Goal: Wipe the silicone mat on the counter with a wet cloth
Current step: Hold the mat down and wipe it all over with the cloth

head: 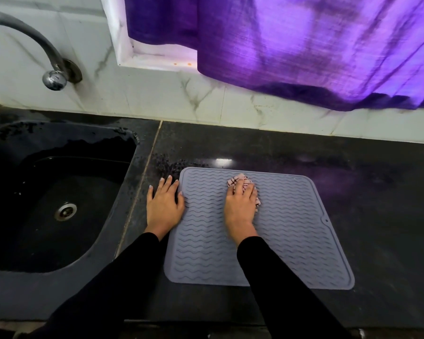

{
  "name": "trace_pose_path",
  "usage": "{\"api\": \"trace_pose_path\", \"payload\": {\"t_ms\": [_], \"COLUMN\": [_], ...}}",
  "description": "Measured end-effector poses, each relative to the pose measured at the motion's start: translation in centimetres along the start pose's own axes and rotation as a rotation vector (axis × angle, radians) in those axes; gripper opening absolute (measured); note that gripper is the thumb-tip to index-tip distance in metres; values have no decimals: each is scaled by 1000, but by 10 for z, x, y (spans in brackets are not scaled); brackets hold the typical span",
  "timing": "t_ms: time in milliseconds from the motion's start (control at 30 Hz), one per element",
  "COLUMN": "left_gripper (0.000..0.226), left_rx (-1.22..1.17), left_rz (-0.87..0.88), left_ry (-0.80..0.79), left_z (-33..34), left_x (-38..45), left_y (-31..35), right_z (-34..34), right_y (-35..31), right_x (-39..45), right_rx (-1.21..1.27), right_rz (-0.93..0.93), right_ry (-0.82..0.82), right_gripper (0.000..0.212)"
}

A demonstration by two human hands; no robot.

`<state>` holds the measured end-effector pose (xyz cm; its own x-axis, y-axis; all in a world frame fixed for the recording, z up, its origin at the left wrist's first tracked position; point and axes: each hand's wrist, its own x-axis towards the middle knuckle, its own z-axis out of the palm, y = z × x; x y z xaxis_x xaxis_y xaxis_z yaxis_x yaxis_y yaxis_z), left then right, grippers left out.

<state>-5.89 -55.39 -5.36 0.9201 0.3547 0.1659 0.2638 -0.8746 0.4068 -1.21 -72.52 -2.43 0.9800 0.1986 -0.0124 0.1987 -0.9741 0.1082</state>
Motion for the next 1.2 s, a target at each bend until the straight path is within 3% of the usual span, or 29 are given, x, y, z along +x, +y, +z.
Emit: {"api": "trace_pose_path", "payload": {"t_ms": [167, 267, 367, 400, 467, 600, 700, 800, 933, 1100, 1133, 1200], "left_gripper": [58, 56, 51, 54, 60, 53, 45, 45, 45, 58, 59, 60], "left_rx": [-19, -26, -19, -21, -24, -8, -4, -4, -4, -14, -12, -11], "left_rz": [-1, -4, -7, -8, -10, -2, 4, 5, -1, -2, 0, 5], "left_ry": [4, -1, -15, -16, -17, -15, -1, 1, 4, 5, 2, -6], "left_z": [0, -1, -2, -3, -5, -2, 0, 1, 1, -4, -4, -4], "left_x": [0, -1, -1, -2, -2, 0, 0, 1, 1, -1, -2, -2], "left_y": [-1, 0, 1, 1, 2, 1, 0, 0, 1, 2, 2, 2], "right_z": [-7, -17, -32, -33, -27, -3, 6, 3, -1, -23, -27, -30], "right_y": [25, 48, 72, 76, 72, 44, 39, 53, 77, 80, 77, 64], "right_x": [8, 24, 39, 41, 40, 13, 17, 29, 40, 44, 44, 31], "right_rx": [162, 672, 1251, 1225, 1017, 425, 282, 412, 998, 1766, 1811, 1622], "right_rz": [-93, -187, 201, 303, 290, 18, 5, -1, 121, 459, 509, 561], "right_ry": [-32, -77, 47, 112, 218, 41, 76, -7, -85, -70, -20, 87], "right_gripper": [48, 35, 19, 14, 35, 62, 68, 64, 53, 39, 40, 44]}}
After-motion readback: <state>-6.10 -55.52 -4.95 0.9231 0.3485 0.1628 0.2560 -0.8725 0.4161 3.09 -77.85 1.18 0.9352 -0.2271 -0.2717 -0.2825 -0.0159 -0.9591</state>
